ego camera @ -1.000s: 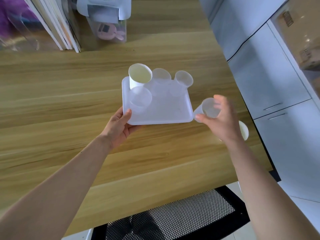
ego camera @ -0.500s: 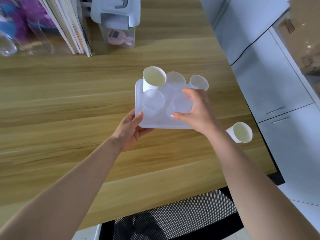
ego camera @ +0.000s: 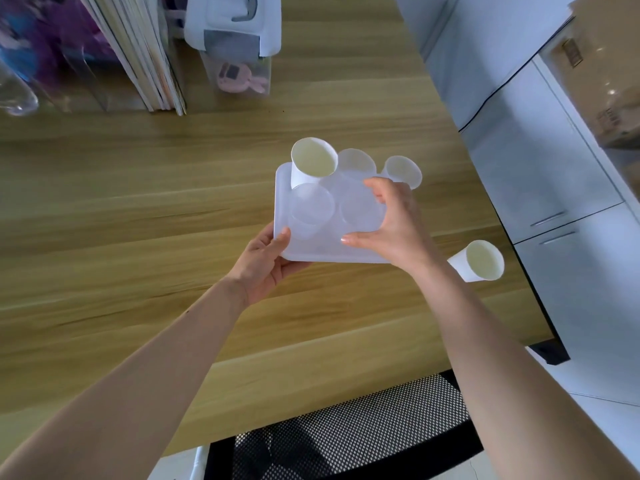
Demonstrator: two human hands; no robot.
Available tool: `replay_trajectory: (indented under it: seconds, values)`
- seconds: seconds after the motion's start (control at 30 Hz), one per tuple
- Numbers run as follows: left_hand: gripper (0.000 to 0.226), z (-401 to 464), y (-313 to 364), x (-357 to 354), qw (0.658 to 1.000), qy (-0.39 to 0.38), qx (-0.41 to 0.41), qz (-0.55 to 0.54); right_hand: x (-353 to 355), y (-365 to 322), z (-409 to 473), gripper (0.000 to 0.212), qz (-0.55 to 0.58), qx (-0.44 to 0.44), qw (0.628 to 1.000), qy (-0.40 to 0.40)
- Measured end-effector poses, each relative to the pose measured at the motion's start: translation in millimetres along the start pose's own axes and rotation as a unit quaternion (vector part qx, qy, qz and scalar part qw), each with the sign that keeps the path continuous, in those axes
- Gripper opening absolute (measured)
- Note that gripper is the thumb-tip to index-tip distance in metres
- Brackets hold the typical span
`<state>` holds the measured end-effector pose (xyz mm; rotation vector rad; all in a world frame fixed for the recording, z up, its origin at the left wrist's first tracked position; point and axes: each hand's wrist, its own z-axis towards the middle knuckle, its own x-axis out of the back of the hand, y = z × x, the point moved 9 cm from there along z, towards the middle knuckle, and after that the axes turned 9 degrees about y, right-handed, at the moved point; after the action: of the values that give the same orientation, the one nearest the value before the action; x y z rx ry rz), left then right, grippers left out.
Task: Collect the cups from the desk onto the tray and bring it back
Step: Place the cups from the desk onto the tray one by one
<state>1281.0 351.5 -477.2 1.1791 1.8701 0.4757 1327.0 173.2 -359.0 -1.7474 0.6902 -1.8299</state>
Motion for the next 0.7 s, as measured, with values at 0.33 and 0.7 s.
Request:
replay_trajectory:
  seconds: [0.33, 0.7]
  values:
    - [0.033, 11, -11, -13, 1.000, 0.007, 0.018, 0.001, 65, 57, -32, 0.084, 0.007, -0.059, 0.994, 0.087]
    - [0.027, 31, -37, -34, 0.999, 0.023, 0.033, 0.025, 110, 183, -54, 0.094, -0.083, -0.229, 0.957, 0.155]
